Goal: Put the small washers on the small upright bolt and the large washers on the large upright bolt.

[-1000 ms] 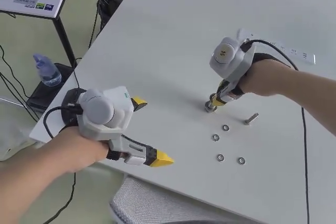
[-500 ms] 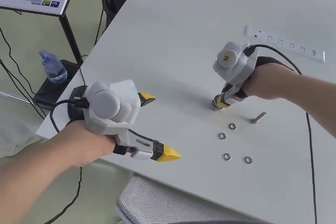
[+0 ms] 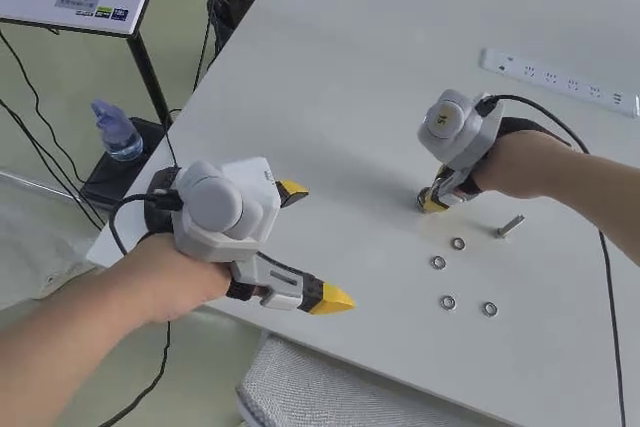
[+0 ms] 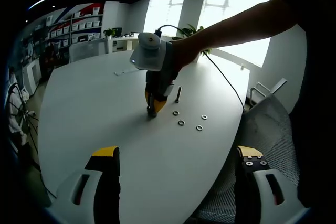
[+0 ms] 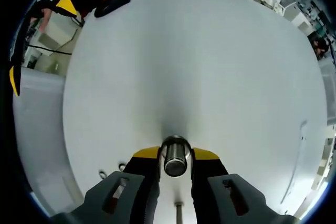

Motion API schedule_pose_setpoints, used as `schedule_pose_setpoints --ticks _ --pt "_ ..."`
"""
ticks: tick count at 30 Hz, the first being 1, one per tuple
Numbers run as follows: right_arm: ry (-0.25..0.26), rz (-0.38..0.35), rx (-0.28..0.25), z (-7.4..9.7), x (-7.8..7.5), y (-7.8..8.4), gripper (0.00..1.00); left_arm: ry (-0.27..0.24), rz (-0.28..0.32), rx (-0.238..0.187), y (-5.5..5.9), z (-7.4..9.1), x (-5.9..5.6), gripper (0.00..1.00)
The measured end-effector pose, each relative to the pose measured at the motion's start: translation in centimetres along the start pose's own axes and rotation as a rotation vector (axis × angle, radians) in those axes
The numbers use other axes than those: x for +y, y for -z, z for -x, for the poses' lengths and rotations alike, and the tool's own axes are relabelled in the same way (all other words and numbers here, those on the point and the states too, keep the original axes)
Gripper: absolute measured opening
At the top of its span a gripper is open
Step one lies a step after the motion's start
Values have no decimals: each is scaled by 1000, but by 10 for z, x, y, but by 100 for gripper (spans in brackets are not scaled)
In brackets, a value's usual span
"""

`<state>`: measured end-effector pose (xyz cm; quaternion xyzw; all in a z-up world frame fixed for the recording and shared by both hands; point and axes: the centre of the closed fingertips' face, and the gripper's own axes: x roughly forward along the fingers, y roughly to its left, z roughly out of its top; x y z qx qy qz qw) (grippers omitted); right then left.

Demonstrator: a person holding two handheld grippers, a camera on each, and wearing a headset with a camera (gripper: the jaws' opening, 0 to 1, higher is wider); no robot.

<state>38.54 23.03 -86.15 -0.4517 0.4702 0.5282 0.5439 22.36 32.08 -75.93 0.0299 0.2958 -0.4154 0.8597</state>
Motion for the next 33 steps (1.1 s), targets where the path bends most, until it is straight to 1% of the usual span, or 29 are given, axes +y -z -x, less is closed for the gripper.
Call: schedule_pose_setpoints --ticks 4,6,12,14,19,22,27,30,33 --pt "1 -4 -1 5 7 -1 21 0 3 -1 0 0 1 91" --pt "3 -4 -3 3 5 -1 21 -1 2 0 0 -1 2 91" --pt "-5 -6 0 5 10 -2 21 1 -1 4 0 -2 3 90" --pt "-7 -9 3 2 7 -1 21 -1 -2 3 -1 -2 4 90" --pt "-6 -11 4 5 10 0 22 -1 -5 3 -2 -3 4 90" --pt "-5 -11 4 6 11 -1 22 0 -3 12 1 -3 3 90" --pt "-1 -2 -1 8 12 -1 23 -1 -7 14 2 -2 2 90" --pt "-2 -13 -4 8 12 -1 23 -3 -8 14 2 -2 2 90" --pt "-4 -8 -2 8 12 -1 23 -4 -8 11 1 -2 2 90"
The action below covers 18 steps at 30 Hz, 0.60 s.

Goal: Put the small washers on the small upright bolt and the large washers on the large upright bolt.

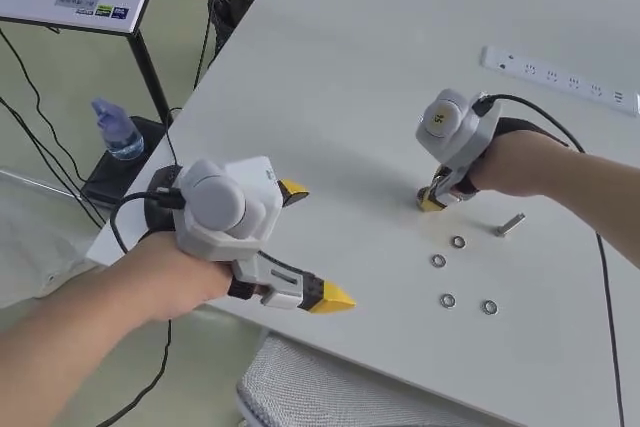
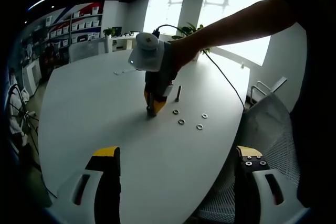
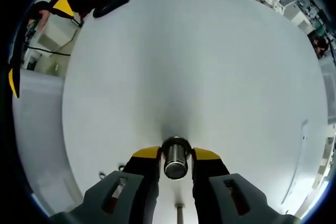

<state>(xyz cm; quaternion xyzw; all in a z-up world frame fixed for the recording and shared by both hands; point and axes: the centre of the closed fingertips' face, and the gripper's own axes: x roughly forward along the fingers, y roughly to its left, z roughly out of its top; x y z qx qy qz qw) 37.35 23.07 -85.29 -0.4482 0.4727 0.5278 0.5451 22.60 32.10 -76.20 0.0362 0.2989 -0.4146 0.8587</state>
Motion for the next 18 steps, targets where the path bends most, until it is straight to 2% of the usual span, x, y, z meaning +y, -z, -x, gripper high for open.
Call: schedule_pose_setpoints --ticks 12,15,18 --pt "-2 30 -1 -4 -5 -2 24 2 -2 6 2 1 0 89" --pt "-9 42 -14 -5 -3 -3 37 1 -1 4 1 1 -1 89" --pt "0 54 -12 -5 -8 -2 39 -2 -1 5 2 1 -1 89"
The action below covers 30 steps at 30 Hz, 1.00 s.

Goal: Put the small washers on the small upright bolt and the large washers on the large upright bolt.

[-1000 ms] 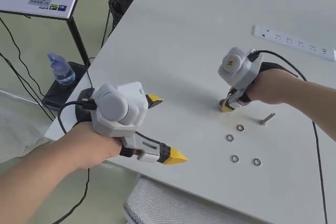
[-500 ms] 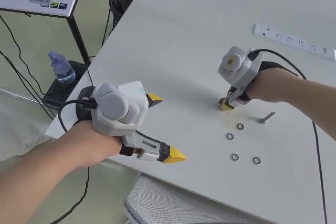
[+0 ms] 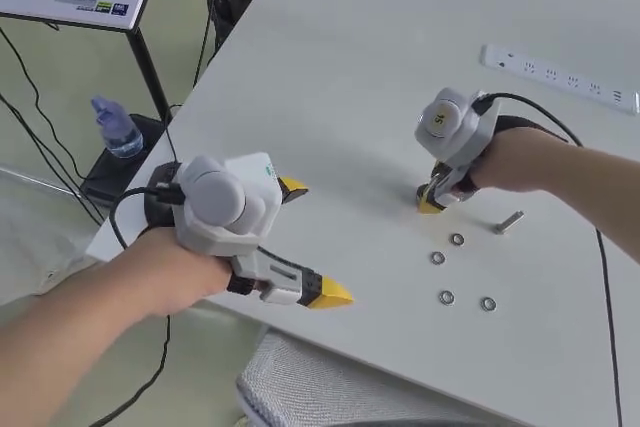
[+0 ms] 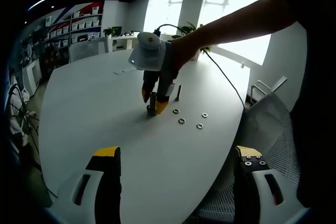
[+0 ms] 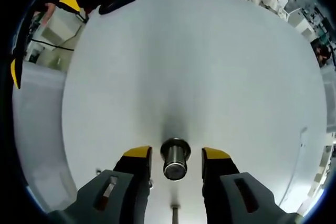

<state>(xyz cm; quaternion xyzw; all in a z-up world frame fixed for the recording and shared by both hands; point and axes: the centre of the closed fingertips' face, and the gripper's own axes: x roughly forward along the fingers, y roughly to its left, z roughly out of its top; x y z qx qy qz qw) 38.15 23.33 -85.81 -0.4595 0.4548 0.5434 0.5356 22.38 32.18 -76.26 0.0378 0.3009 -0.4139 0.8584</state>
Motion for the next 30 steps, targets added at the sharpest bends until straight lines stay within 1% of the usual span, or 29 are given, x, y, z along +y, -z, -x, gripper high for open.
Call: schedule_pose_setpoints --ticks 3,7,10,12,17,22,24,30 --pt "-9 -4 -7 0 -1 0 40 0 1 -1 0 0 -1 89" --pt "-12 -8 -15 6 2 1 40 -5 -3 -3 0 0 -2 89" --pt "-12 -16 -19 9 2 1 40 -5 0 -2 0 1 -3 89" --pt "-9 -23 -27 12 1 1 40 -7 -9 -2 -1 1 -4 89" --pt "-7 -30 -44 22 0 1 40 -10 -11 -10 -3 2 -5 90" --pt "2 -35 -56 32 1 3 40 -6 -15 -1 -2 1 -6 89" --pt "18 -27 -52 37 0 5 40 -2 -22 -2 -3 1 -8 90" --pt "19 -35 -92 52 4 -2 40 2 -24 -1 -3 -1 -10 89"
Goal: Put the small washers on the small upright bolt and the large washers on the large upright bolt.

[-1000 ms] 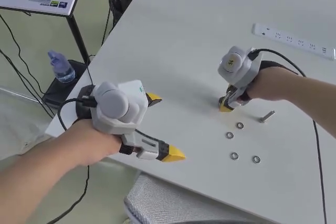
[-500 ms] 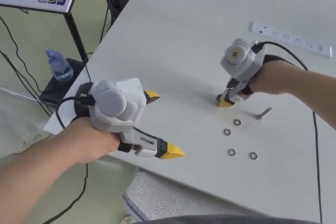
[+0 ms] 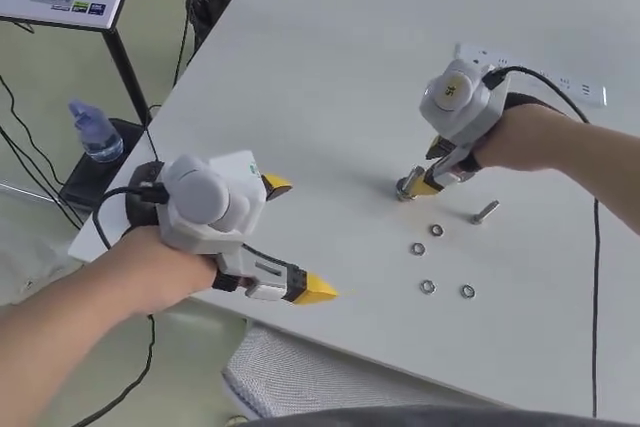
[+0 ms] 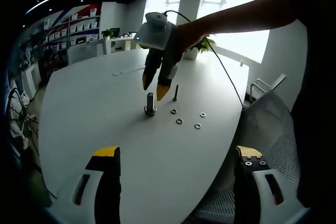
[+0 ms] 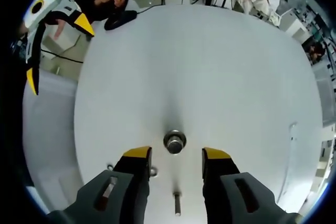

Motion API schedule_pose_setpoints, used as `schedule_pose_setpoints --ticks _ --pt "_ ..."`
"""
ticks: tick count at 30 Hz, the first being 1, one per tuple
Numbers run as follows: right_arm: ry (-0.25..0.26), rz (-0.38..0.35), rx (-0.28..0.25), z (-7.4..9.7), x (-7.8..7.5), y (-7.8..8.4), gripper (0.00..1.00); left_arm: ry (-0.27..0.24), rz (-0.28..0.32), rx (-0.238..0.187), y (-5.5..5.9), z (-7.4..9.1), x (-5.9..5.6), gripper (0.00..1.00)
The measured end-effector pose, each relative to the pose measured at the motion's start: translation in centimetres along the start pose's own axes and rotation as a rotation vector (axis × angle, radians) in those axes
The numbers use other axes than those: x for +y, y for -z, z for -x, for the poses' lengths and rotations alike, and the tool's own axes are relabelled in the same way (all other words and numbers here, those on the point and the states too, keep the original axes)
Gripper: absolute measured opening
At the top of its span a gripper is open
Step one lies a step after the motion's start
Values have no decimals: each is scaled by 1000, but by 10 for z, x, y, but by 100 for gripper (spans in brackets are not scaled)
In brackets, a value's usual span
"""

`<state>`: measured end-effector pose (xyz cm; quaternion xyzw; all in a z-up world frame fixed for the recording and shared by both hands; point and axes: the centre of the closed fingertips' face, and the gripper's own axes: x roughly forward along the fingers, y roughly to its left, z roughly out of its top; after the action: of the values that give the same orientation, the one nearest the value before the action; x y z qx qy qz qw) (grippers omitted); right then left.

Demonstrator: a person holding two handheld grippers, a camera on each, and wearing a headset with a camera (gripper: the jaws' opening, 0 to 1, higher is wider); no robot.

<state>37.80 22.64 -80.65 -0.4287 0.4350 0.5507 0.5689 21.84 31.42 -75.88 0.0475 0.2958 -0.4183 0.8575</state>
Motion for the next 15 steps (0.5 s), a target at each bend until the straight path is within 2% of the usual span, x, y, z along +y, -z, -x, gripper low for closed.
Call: schedule_pose_setpoints --ticks 10,15 --pt "-13 7 -7 15 0 5 39 15 -4 8 3 -3 -7 89" --pt "-14 12 4 12 0 15 39 11 -6 -1 -2 -2 -6 89"
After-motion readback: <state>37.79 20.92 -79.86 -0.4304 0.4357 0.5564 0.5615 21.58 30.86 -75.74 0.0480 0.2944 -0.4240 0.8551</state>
